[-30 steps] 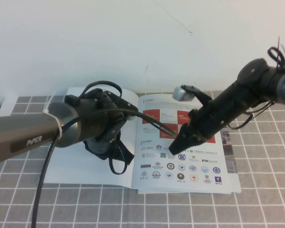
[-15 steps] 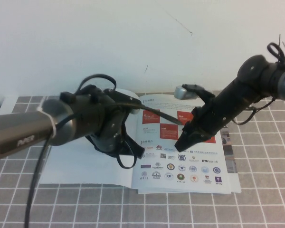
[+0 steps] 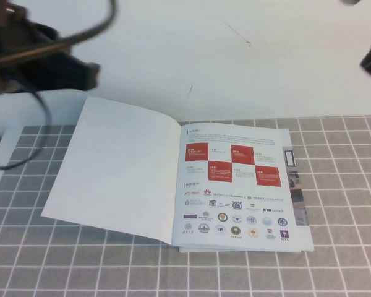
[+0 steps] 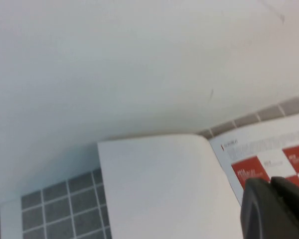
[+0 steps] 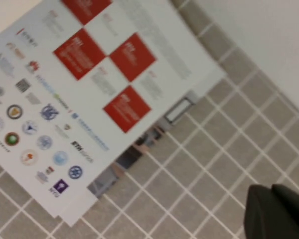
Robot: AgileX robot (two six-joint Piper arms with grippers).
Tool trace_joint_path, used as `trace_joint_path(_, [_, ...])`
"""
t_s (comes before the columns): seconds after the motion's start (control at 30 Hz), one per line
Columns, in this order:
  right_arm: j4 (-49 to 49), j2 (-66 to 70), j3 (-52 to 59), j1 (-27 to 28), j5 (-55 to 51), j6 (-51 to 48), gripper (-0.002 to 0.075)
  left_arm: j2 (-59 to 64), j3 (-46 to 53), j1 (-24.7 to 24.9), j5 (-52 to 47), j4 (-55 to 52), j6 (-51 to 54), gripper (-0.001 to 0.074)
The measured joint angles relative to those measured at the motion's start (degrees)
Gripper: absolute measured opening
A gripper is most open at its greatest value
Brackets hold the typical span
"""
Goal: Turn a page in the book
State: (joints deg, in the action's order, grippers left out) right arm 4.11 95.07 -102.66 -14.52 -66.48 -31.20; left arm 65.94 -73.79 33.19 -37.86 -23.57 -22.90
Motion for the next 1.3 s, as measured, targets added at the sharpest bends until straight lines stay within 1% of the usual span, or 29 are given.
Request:
trace_joint_path(0.13, [-2.0,-10.1,3.4,2.0,-0.4,3.1,0.0,-11.0,4.9,0.0,0.7,-2.5,-1.4,-0.0004])
trace_joint_path(0.27, [-2.4,-19.4,11.7,2.1,-0.2,5.3,0.0,-21.0,13.3,0.0,4.6,-2.8,-1.9,-0.0004])
trace_joint_path(0.37, [-1.4,-26.1,21.0,2.1,1.7,5.9,0.0,-27.4,20.2,0.0,9.0,-3.0,-2.0,-0.0004])
trace_joint_path(0.47, [1.0,-32.9,33.5,2.1,6.2,6.0,0.0,-33.3,26.3,0.0,12.0,-3.0,-2.0,-0.0004])
trace_joint_path(0.57, [4.4,-39.4,45.4,2.1,13.5,6.0,0.0,-38.3,31.2,0.0,11.6,-3.0,-2.0,-0.0004])
trace_joint_path(0.7, [8.6,-47.6,59.1,2.1,21.9,6.0,0.0,-44.8,35.7,0.0,8.4,-3.0,-2.0,-0.0004])
trace_joint_path(0.83, [9.2,-53.3,68.5,2.1,25.1,4.7,0.0,-48.6,37.9,0.0,7.6,-3.0,-2.0,-0.0004])
trace_joint_path(1.0, [9.2,-56.6,74.1,2.1,25.2,3.6,0.0,-49.8,39.5,0.0,7.1,-3.0,-2.0,-0.0004])
trace_joint_path(1.2, [9.3,-56.9,75.0,2.1,14.9,3.5,-0.0001,-49.8,40.3,0.0,5.8,-3.0,-2.0,-0.0004])
trace_joint_path(1.3, [9.4,-56.9,75.1,2.1,13.3,3.5,-0.0001,-49.8,40.3,0.0,5.8,-3.0,-2.0,-0.0004])
